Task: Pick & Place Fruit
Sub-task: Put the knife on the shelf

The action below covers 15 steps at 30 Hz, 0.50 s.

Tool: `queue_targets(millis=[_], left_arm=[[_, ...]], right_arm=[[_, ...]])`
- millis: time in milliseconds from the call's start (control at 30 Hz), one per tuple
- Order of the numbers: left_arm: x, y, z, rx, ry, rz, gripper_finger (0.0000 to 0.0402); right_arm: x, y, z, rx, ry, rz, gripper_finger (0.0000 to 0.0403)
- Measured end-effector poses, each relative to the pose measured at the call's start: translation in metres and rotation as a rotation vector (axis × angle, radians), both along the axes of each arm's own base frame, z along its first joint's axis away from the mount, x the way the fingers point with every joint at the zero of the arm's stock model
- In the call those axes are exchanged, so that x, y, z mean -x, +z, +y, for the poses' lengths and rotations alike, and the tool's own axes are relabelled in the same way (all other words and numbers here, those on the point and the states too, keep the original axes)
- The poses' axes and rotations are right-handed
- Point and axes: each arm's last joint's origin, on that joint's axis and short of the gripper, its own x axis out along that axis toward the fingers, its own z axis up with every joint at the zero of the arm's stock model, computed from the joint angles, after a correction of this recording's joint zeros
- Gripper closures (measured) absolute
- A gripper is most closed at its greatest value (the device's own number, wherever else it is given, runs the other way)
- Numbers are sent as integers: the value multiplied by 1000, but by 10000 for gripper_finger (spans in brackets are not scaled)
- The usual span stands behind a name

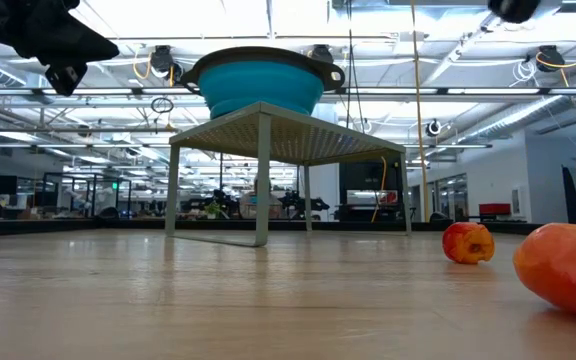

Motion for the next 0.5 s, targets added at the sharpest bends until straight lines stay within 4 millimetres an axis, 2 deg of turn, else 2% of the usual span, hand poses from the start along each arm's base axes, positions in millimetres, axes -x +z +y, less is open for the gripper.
queue_targets(millis=[200, 500], left_arm=[[0, 0, 0, 22, 10, -3, 382], [0, 0, 1, 19, 24, -4, 382]], right_arm=[[8, 14, -5, 59, 34, -99, 353], [10, 14, -8, 83, -7, -84, 353]])
